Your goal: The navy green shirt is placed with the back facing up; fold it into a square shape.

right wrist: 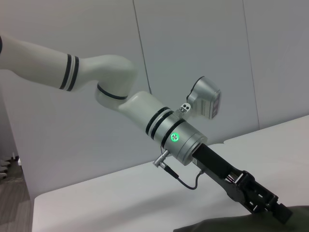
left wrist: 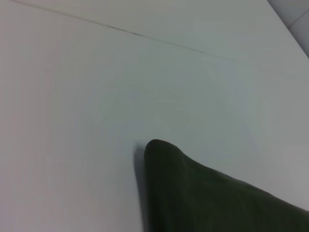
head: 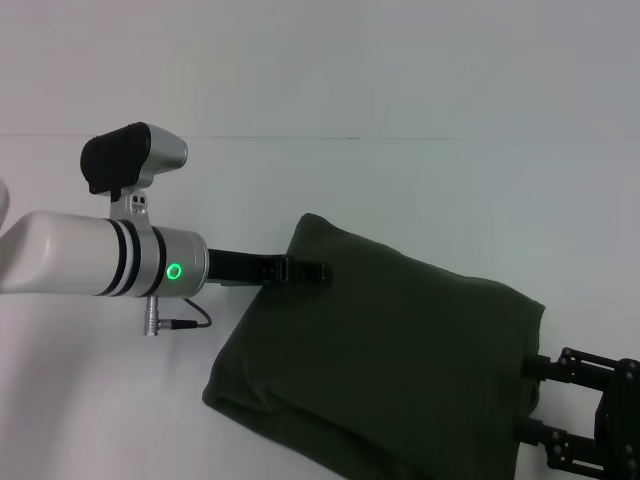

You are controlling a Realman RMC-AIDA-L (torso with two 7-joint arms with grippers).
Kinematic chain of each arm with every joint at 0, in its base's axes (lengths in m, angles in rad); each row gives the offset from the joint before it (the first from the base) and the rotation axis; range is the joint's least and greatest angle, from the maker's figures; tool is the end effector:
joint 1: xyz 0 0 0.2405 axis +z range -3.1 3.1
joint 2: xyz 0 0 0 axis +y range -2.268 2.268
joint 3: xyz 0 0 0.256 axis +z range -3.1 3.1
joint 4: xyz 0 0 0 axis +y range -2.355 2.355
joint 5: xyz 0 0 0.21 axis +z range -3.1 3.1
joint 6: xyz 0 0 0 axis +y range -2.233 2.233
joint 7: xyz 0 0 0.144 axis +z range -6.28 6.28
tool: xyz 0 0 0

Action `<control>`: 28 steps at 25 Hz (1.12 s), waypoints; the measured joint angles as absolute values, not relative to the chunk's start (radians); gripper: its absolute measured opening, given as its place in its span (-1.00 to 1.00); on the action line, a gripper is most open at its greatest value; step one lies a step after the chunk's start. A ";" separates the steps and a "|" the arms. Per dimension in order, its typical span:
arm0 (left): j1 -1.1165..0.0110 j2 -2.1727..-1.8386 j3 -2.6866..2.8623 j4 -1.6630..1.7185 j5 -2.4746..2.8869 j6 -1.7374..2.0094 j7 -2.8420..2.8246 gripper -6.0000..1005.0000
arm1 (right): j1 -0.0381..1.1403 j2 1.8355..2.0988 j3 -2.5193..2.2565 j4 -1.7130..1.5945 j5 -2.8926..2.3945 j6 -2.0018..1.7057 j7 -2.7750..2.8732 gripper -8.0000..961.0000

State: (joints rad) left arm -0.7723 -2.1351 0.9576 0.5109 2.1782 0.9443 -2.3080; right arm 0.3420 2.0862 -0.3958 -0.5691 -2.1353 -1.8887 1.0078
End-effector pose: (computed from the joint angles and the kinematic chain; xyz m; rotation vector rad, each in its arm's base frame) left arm -0.2315 0.4006 -0.0756 -2.2922 -1.5454 -0.3197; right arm 0.3078 0.2339 0.0095 -2.6825 0.4608 0.9494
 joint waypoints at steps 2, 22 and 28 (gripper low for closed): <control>-0.772 -2.132 0.963 0.511 2.178 0.948 -2.306 0.71 | 0.342 2.086 -0.396 -0.569 -2.135 -1.889 1.008 0.48; -0.766 -2.133 0.970 0.512 2.171 0.946 -2.303 -0.64 | 0.340 2.086 -0.390 -0.570 -2.131 -1.916 1.008 0.48; -0.759 -2.134 0.922 0.515 2.167 0.951 -2.302 -0.88 | 0.341 2.086 -0.390 -0.569 -2.131 -1.916 1.008 0.48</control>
